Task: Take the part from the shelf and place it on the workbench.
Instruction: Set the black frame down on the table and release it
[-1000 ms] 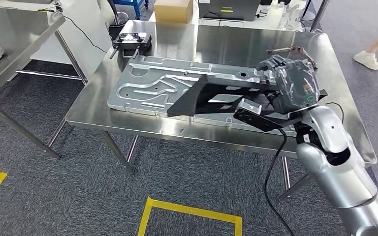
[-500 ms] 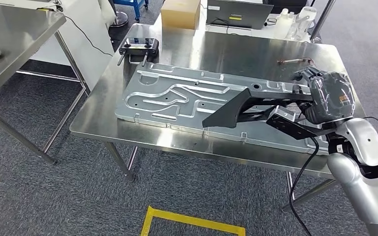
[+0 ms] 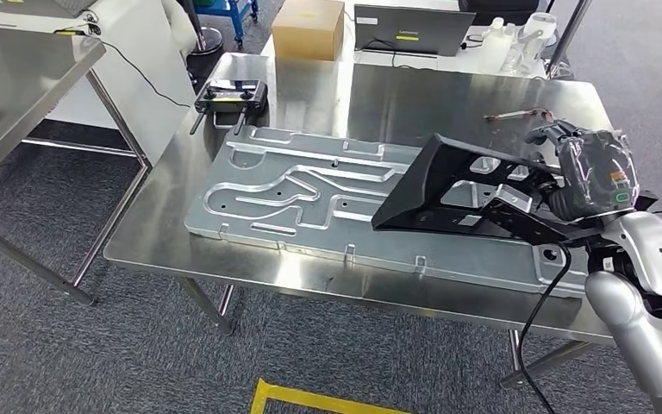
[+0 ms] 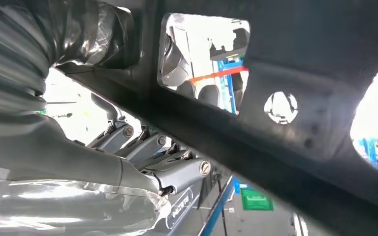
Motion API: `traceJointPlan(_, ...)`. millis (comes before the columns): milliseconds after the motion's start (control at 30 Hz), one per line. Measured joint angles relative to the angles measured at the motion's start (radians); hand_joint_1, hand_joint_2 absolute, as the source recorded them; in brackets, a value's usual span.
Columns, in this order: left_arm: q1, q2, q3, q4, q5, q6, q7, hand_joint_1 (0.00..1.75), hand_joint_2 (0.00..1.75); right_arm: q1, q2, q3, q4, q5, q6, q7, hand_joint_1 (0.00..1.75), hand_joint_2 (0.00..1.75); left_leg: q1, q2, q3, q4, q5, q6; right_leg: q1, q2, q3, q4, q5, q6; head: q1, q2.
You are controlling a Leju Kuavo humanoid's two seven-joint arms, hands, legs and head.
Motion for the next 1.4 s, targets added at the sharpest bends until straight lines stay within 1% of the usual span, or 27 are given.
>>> traceJointPlan(33, 0.001, 0.000, 0.000, 0.000, 0.000, 0.000, 0.000, 0.00, 1.75, 0.003, 0.000, -0.002, 0.000, 0.000, 0.000, -0.001, 1.75, 1.75, 0.001, 0.000, 0.009, -0.057, 0.046, 0.001, -0.001, 0.000, 0.012, 0.000, -0.009, 0.003, 0.000, 0.000)
traceJointPlan(67, 0.003, 0.000, 0.000, 0.000, 0.000, 0.000, 0.000, 0.00, 1.75, 0.004, 0.000, -0.003, 0.000, 0.000, 0.000, -0.001, 1.75, 1.75, 0.000, 0.001, 0.021, -0.123, 0.099, 0.003, -0.002, 0.000, 0.024, 0.001, -0.018, 0.007, 0.000, 0.000)
traceJointPlan(100, 0.003, 0.000, 0.000, 0.000, 0.000, 0.000, 0.000, 0.00, 1.75, 0.005, 0.000, -0.005, 0.000, 0.000, 0.000, -0.002, 1.75, 1.75, -0.001, 0.001, 0.033, -0.176, 0.133, 0.007, -0.002, 0.001, 0.033, 0.000, -0.028, 0.013, 0.000, 0.000)
traceJointPlan(133, 0.003, 0.000, 0.000, 0.000, 0.000, 0.000, 0.000, 0.00, 1.75, 0.007, -0.001, -0.006, 0.001, 0.000, 0.000, -0.002, 1.75, 1.75, -0.003, 0.002, 0.041, -0.211, 0.155, 0.013, -0.001, 0.002, 0.039, -0.003, -0.035, 0.019, 0.000, 0.000)
traceJointPlan(167, 0.003, 0.000, 0.000, 0.000, 0.000, 0.000, 0.000, 0.00, 1.75, 0.008, -0.001, -0.007, 0.001, 0.000, 0.001, -0.002, 1.75, 1.75, -0.005, 0.002, 0.044, -0.228, 0.160, 0.020, 0.001, 0.002, 0.044, -0.002, -0.038, 0.026, 0.000, 0.000)
traceJointPlan(200, 0.003, 0.000, 0.000, 0.000, 0.000, 0.000, 0.000, 0.00, 1.75, 0.010, -0.003, -0.008, 0.001, 0.000, 0.001, -0.002, 1.75, 1.75, -0.005, 0.001, 0.052, -0.233, 0.156, 0.028, 0.002, 0.003, 0.049, -0.003, -0.039, 0.034, 0.000, 0.000)
traceJointPlan(233, 0.003, 0.000, 0.000, 0.000, 0.000, 0.000, 0.000, 0.00, 1.75, 0.011, -0.004, -0.010, 0.001, 0.000, 0.001, -0.002, 1.75, 1.75, -0.003, 0.000, 0.063, -0.241, 0.162, 0.035, 0.001, 0.003, 0.052, 0.003, -0.038, 0.039, 0.000, 0.000)
traceJointPlan(267, 0.003, -0.001, 0.000, 0.000, -0.001, 0.000, 0.000, 0.00, 1.75, 0.011, -0.005, -0.012, 0.001, 0.000, 0.002, -0.002, 1.75, 1.75, -0.002, 0.000, 0.073, -0.248, 0.163, 0.041, 0.000, 0.002, 0.047, 0.025, -0.037, 0.044, 0.001, 0.000)
traceJointPlan(300, 0.002, -0.001, 0.000, 0.000, -0.002, 0.000, 0.000, 0.00, 1.75, 0.010, -0.005, -0.014, 0.001, 0.000, 0.002, -0.003, 1.75, 1.75, -0.001, -0.001, 0.085, -0.252, 0.162, 0.047, -0.002, 0.002, 0.027, 0.062, -0.043, 0.047, 0.001, 0.000)
traceJointPlan(333, 0.002, -0.001, 0.000, 0.000, -0.003, 0.000, 0.000, 0.00, 1.75, 0.011, -0.005, -0.016, 0.001, 0.000, 0.004, -0.004, 1.75, 1.75, -0.001, -0.001, 0.093, -0.255, 0.158, 0.051, -0.004, 0.002, -0.006, 0.117, -0.059, 0.050, 0.001, 0.000)
traceJointPlan(400, 0.001, -0.001, 0.000, 0.000, -0.007, 0.001, 0.000, 0.00, 1.75, 0.017, -0.005, -0.019, 0.002, 0.000, 0.009, -0.006, 1.75, 1.75, -0.002, -0.002, 0.105, -0.256, 0.145, 0.056, -0.004, 0.002, -0.090, 0.229, -0.113, 0.054, 0.001, 0.000)
traceJointPlan(433, 0.001, -0.001, 0.000, 0.000, -0.010, 0.001, 0.000, 0.00, 1.75, 0.022, -0.004, -0.020, 0.004, 0.001, 0.012, -0.007, 1.75, 1.75, -0.003, -0.003, 0.114, -0.255, 0.137, 0.056, -0.005, 0.001, -0.121, 0.254, -0.133, 0.055, 0.001, 0.000)
traceJointPlan(467, 0.001, -0.001, 0.000, 0.000, -0.014, 0.001, 0.000, 0.00, 1.75, 0.025, -0.003, -0.021, 0.006, 0.001, 0.015, -0.008, 1.75, 1.75, -0.004, -0.004, 0.125, -0.255, 0.128, 0.056, -0.005, 0.001, -0.137, 0.247, -0.134, 0.056, 0.001, 0.000)
traceJointPlan(500, 0.001, -0.001, 0.000, 0.000, -0.017, 0.000, 0.001, 0.00, 1.75, 0.028, -0.002, -0.021, 0.008, 0.002, 0.017, -0.009, 1.75, 1.75, -0.004, -0.005, 0.139, -0.255, 0.119, 0.054, -0.005, 0.001, -0.137, 0.208, -0.107, 0.056, 0.001, 0.000)
traceJointPlan(533, 0.001, -0.001, 0.000, 0.000, -0.019, -0.001, 0.001, 0.00, 1.75, 0.029, -0.002, -0.021, 0.011, 0.004, 0.019, -0.010, 1.75, 1.75, -0.004, -0.006, 0.150, -0.255, 0.108, 0.050, -0.005, 0.000, -0.128, 0.145, -0.050, 0.054, 0.001, 0.000)
traceJointPlan(567, 0.001, -0.001, 0.000, 0.000, -0.020, -0.003, 0.001, 0.00, 1.75, 0.029, 0.000, -0.021, 0.016, 0.005, 0.020, -0.012, 1.75, 1.75, -0.005, -0.007, 0.161, -0.251, 0.097, 0.045, -0.004, -0.001, -0.118, 0.088, -0.001, 0.050, 0.001, 0.000)
traceJointPlan(600, 0.000, -0.001, 0.000, 0.000, -0.019, -0.005, 0.001, 0.00, 1.75, 0.028, 0.003, -0.020, 0.022, 0.006, 0.022, -0.013, 1.75, 1.75, -0.007, -0.008, 0.167, -0.249, 0.087, 0.039, -0.002, -0.002, -0.110, 0.048, 0.040, 0.044, 0.001, 0.000)
traceJointPlan(633, -0.002, -0.001, 0.000, 0.000, -0.018, -0.007, 0.002, 0.00, 1.75, 0.027, 0.006, -0.020, 0.028, 0.007, 0.023, -0.014, 1.75, 1.75, -0.008, -0.009, 0.171, -0.246, 0.080, 0.032, 0.000, -0.002, -0.107, 0.026, 0.066, 0.036, 0.002, 0.000)
traceJointPlan(667, -0.003, -0.001, 0.001, 0.000, -0.015, -0.008, 0.004, 0.00, 1.75, 0.026, 0.011, -0.020, 0.034, 0.008, 0.024, -0.015, 1.75, 1.75, -0.011, -0.010, 0.175, -0.243, 0.074, 0.029, 0.001, -0.003, -0.105, 0.025, 0.068, 0.031, 0.002, 0.000)
traceJointPlan(700, -0.004, -0.001, 0.003, 0.000, -0.013, -0.010, 0.005, 0.00, 1.75, 0.023, 0.016, -0.019, 0.039, 0.011, 0.025, -0.016, 1.75, 1.75, -0.012, -0.010, 0.175, -0.245, 0.071, 0.032, 0.001, -0.003, -0.103, 0.023, 0.073, 0.029, 0.002, 0.000)
traceJointPlan(767, -0.005, 0.000, 0.007, 0.000, -0.007, -0.015, 0.010, 0.00, 1.75, 0.019, 0.032, -0.014, 0.047, 0.025, 0.023, -0.019, 1.75, 1.75, -0.013, -0.008, 0.181, -0.253, 0.066, 0.044, 0.000, -0.001, -0.099, 0.021, 0.072, 0.026, 0.002, 0.000)
traceJointPlan(800, -0.006, 0.000, 0.010, 0.000, -0.005, -0.019, 0.012, 0.00, 1.75, 0.016, 0.044, -0.008, 0.052, 0.036, 0.022, -0.018, 1.75, 1.75, -0.013, -0.007, 0.185, -0.259, 0.065, 0.048, 0.002, 0.000, -0.097, 0.020, 0.069, 0.022, 0.002, 0.000)
traceJointPlan(900, -0.008, 0.006, 0.019, 0.000, -0.001, -0.027, 0.021, 0.00, 1.75, 0.011, 0.089, 0.028, 0.069, 0.067, 0.018, -0.013, 1.75, 1.75, -0.013, -0.004, 0.196, -0.272, 0.062, 0.048, 0.003, 0.001, -0.093, 0.019, 0.062, 0.012, 0.002, 0.000)
traceJointPlan(1067, -0.010, 0.012, 0.026, 0.000, -0.001, -0.027, 0.024, 0.00, 1.75, 0.003, 0.140, 0.070, 0.108, 0.082, 0.016, -0.003, 1.75, 1.75, -0.013, -0.005, 0.200, -0.280, 0.062, 0.047, 0.004, 0.000, -0.091, 0.019, 0.056, 0.005, 0.002, 0.000)
traceJointPlan(1133, -0.010, 0.012, 0.027, 0.000, -0.002, -0.025, 0.022, 0.00, 1.75, 0.002, 0.149, 0.077, 0.120, 0.082, 0.013, -0.002, 1.75, 1.75, -0.012, -0.005, 0.201, -0.282, 0.062, 0.043, 0.005, 0.000, -0.091, 0.019, 0.056, 0.004, 0.002, 0.000)
traceJointPlan(1267, -0.010, 0.012, 0.027, 0.000, -0.005, -0.024, 0.017, 0.00, 1.75, -0.003, 0.167, 0.086, 0.138, 0.082, 0.011, -0.001, 1.75, 1.75, -0.010, -0.004, 0.203, -0.284, 0.061, 0.026, 0.006, 0.000, -0.090, 0.020, 0.056, 0.004, 0.002, 0.000)
traceJointPlan(1400, -0.010, 0.013, 0.027, 0.000, -0.013, -0.023, 0.007, 0.00, 1.75, -0.013, 0.177, 0.096, 0.146, 0.081, 0.017, 0.000, 1.75, 1.75, -0.010, -0.004, 0.205, -0.285, 0.061, 0.020, 0.005, 0.000, -0.087, 0.020, 0.056, 0.004, 0.002, 0.000)
